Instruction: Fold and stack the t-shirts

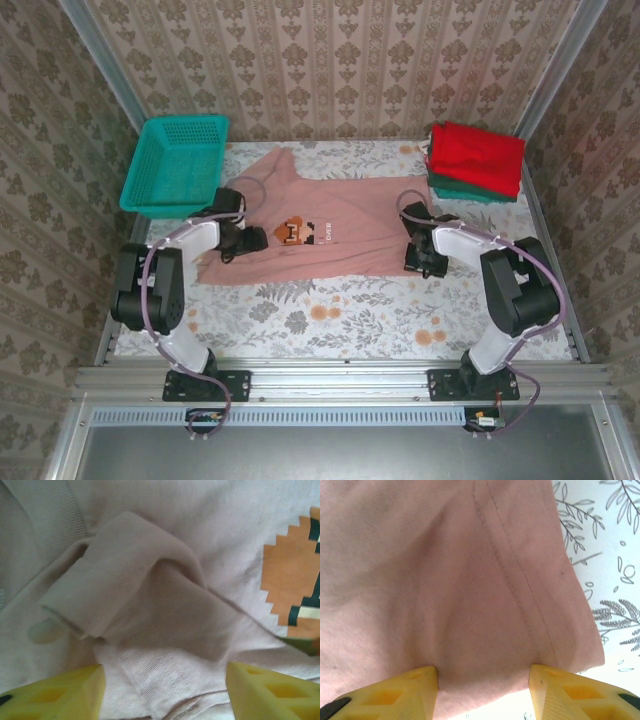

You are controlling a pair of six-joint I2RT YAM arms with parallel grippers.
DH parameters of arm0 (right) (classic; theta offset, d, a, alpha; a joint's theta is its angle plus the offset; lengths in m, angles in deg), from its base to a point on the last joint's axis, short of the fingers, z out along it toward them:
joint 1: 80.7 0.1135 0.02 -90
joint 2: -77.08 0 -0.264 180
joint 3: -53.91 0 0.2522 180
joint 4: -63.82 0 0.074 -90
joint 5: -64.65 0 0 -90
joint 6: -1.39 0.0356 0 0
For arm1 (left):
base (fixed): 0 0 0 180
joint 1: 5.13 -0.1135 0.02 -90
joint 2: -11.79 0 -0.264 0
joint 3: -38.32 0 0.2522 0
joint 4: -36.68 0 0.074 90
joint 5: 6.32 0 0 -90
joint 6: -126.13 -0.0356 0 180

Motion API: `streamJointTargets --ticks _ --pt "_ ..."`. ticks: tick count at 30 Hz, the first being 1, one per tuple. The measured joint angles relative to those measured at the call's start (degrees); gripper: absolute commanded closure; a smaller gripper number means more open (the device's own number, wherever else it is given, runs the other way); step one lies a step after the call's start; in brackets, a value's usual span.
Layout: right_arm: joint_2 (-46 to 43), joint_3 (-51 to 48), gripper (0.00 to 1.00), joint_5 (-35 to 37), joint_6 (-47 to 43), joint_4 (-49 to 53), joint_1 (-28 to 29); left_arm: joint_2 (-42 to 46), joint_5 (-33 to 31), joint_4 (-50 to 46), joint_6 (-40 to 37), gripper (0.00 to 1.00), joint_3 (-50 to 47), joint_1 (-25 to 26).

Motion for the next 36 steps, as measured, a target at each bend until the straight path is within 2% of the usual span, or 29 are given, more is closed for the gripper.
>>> streamJointTargets --ticks 9,11,18,23,24,25,26,28,29,34,36 --pt "-3.93 -4.2 0.46 -0.13 1.36 0.09 0.0 -4.98 1.64 -0.5 -0.61 0.83 6.21 0.0" --pt "-4.9 -4.61 0.45 -0.15 1.33 0.74 0.0 -5.29 2.25 -1.11 -0.83 0.88 7.13 0.0" --pt "-7.93 -4.79 0.45 -0.09 1.22 1.75 0.0 -6.56 4.87 -2.67 -0.7 0.84 13.62 0.02" --pt "-7.96 -4.79 0.44 -0.07 0.55 2.47 0.11 -11.58 6.49 -4.13 -0.28 0.84 21.09 0.02" --pt "-8.11 -4.79 0.44 -0.04 0.26 2.69 0.2 -13.05 6.78 -4.59 -0.31 0.78 22.51 0.02" --pt "-8.39 -4.76 0.44 -0.04 0.13 2.84 0.28 -13.94 6.86 -4.63 -0.35 0.64 22.97 0.02" --pt "-8.85 -4.76 0.43 -0.04 -0.02 2.91 0.39 -14.08 6.91 -4.74 -0.17 0.56 22.64 0.02" --pt "-10.27 -4.76 0.43 -0.04 -0.28 3.02 0.5 -12.46 6.64 -4.57 0.04 0.48 19.34 0.02" --pt "-10.91 -4.76 0.43 -0.04 -0.44 3.02 0.66 -10.71 6.25 -4.22 0.22 0.48 16.76 0.02" --pt "-12.59 -4.17 0.42 -0.07 -1.36 2.89 1.29 1.79 2.62 -4.31 1.29 0.56 4.26 -0.24" --pt "-12.59 -4.07 0.42 -0.07 -1.49 2.78 1.57 3.56 2.38 -3.63 1.68 0.57 2.47 -0.81"
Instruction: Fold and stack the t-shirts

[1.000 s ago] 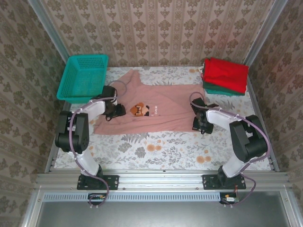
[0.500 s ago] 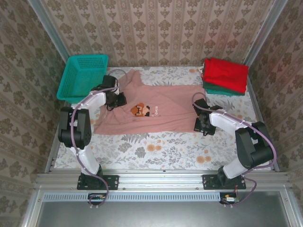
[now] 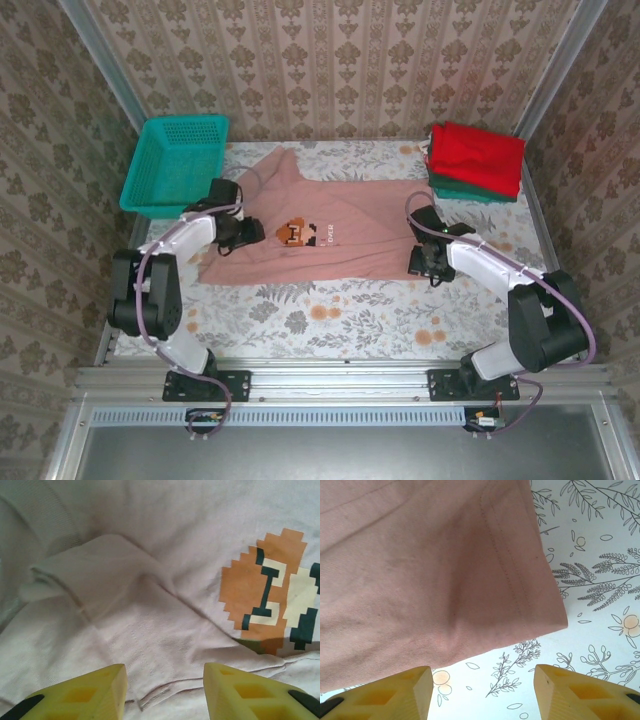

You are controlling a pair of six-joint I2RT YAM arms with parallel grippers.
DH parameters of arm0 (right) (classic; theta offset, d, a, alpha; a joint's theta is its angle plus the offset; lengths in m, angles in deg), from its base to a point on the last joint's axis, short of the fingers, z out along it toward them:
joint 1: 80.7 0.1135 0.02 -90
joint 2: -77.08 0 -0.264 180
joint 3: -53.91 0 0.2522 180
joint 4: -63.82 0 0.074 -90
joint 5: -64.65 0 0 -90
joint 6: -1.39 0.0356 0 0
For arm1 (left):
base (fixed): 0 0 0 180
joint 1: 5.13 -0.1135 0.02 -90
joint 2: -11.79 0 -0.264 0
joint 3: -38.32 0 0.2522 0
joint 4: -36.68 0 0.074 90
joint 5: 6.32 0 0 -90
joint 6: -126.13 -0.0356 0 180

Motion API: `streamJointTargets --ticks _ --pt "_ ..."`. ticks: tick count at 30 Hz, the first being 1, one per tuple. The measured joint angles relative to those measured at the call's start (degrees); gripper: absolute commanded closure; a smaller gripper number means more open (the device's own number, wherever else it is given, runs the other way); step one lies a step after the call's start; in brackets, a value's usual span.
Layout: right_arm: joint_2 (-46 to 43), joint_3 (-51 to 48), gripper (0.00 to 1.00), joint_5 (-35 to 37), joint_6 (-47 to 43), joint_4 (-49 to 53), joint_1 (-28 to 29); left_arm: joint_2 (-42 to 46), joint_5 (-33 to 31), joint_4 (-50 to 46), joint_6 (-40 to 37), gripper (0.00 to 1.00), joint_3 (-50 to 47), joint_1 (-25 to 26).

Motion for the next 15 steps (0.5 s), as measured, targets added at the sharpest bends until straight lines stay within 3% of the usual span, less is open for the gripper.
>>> streamJointTargets --ticks 9,15 --pt "0.0 0.0 0.42 0.0 -0.04 -0.2 0.31 -8.31 -2.05 1.14 0.0 0.57 2.08 -1.33" --pt "0.0 0.0 0.42 0.0 -0.04 -0.22 0.39 -10.6 -2.73 0.72 -0.63 0.82 6.16 -1.33"
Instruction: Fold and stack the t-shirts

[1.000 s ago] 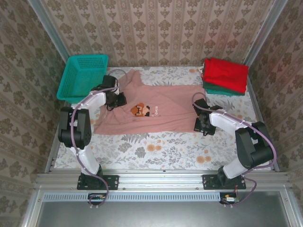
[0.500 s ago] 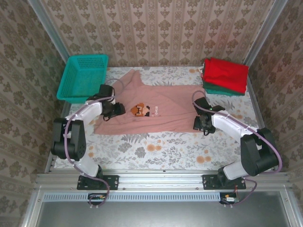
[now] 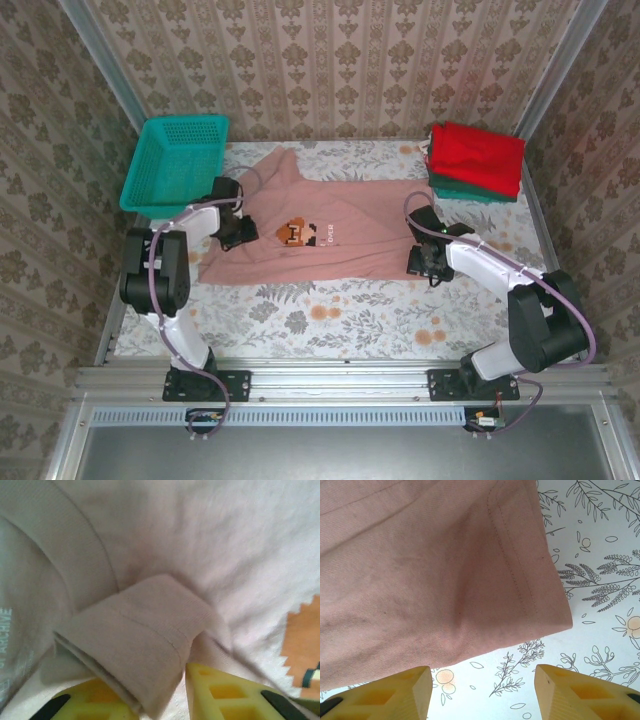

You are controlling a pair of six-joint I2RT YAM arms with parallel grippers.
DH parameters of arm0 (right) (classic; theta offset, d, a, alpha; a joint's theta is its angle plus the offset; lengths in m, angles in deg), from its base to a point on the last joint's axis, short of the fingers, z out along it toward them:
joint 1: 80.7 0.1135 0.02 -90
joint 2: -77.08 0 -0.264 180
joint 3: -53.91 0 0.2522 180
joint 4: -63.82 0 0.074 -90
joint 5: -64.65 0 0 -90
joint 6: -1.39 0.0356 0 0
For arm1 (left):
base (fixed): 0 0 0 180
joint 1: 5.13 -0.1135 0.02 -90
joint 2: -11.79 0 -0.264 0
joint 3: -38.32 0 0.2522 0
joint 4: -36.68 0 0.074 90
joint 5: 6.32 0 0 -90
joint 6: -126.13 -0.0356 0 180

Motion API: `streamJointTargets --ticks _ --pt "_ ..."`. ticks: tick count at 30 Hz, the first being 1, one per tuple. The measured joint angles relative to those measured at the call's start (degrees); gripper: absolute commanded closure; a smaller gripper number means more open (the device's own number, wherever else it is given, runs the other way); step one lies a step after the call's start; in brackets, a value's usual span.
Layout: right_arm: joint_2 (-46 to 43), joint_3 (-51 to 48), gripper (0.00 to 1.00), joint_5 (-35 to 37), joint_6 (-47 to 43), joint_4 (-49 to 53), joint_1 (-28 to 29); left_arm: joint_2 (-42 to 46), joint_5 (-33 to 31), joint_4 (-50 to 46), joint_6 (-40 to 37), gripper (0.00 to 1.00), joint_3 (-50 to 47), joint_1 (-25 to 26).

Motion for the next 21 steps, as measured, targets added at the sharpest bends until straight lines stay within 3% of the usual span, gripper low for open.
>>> streamJointTargets --ticks 4,12,16,21 --pt "0.0 0.0 0.42 0.02 0.02 -0.04 0.0 -0.79 0.26 -0.55 -0.39 0.91 3.52 0.74" --pt "0.0 0.0 0.42 0.0 -0.26 -0.2 0.02 -7.02 1.79 -4.39 -0.55 0.8 13.33 1.53" --pt "-0.02 0.0 0.41 0.0 -0.46 -0.17 0.02 -12.87 2.64 -6.12 -0.46 0.84 20.74 1.99" --pt "-2.64 0.17 0.32 0.33 -2.08 -0.24 4.46 -17.42 3.39 -8.15 -0.44 0.81 24.83 2.45"
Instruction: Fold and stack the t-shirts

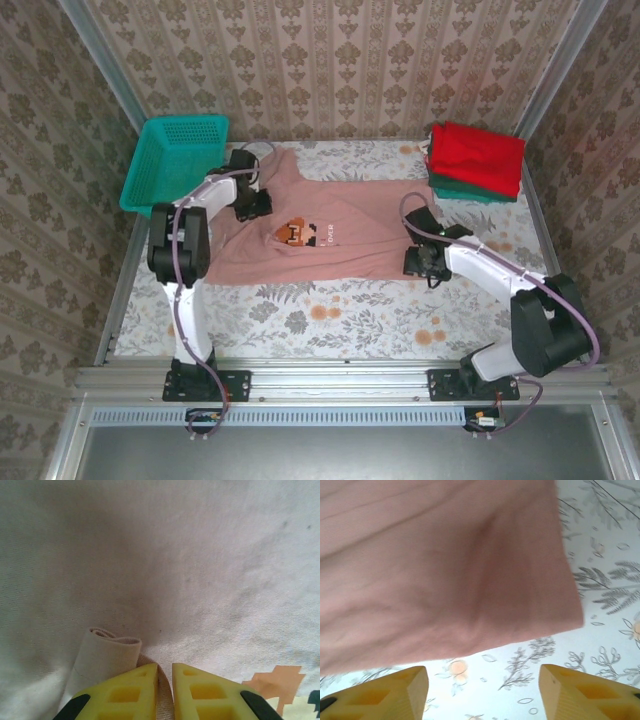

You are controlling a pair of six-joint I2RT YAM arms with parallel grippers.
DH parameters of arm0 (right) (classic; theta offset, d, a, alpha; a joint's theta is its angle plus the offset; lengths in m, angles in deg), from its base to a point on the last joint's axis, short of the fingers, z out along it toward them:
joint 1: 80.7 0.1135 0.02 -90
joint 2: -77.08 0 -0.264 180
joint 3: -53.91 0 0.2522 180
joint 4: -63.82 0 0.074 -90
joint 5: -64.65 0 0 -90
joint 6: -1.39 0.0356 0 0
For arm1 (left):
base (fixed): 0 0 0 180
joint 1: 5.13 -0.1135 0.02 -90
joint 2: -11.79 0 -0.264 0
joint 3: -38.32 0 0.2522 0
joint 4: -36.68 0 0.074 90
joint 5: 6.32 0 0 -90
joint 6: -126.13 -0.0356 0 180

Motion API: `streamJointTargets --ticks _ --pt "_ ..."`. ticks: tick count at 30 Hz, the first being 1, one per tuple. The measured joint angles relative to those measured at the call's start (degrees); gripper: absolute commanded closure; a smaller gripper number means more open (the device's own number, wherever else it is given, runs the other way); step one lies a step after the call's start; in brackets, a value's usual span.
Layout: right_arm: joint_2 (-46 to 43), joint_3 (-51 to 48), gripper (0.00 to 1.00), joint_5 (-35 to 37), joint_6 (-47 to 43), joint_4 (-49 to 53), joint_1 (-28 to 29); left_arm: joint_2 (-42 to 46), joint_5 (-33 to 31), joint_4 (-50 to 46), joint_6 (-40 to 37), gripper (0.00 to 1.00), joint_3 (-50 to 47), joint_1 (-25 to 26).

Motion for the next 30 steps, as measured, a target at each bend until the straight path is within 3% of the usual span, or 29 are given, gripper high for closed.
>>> streamJointTargets --ticks 2,5,8,14,19,25,30 --pt "-1.9 0.87 0.29 -0.04 -1.33 -1.09 4.59 -0.59 0.09 -0.87 -0.37 0.64 0.44 -0.09" --pt "-1.2 5.4 0.27 -0.22 -4.17 -4.39 12.17 -0.15 -0.22 -2.1 -0.92 0.48 0.5 -0.46" --pt "5.09 13.62 0.23 -0.07 -7.28 -7.5 18.25 3.06 -1.09 -2.54 -1.33 0.42 -1.2 -1.16" --pt "24.85 31.06 0.22 -1.79 -13.94 -13.35 25.16 19.34 -1.84 -0.5 -1.49 0.39 -10.23 -5.53" --pt "39.3 44.81 0.21 -5.79 -17.11 -13.79 25.94 32.89 -1.46 6.6 0.33 0.39 -26.86 -8.94" --pt "54.03 65.05 0.28 -6.84 -19.04 -9.79 25.86 31.71 1.4 11.32 2.23 0.4 -40.24 -9.9" --pt "62.86 77.83 0.51 -6.71 -19.26 -4.35 25.29 30.93 2.69 12.81 2.23 0.4 -41.83 -12.04"
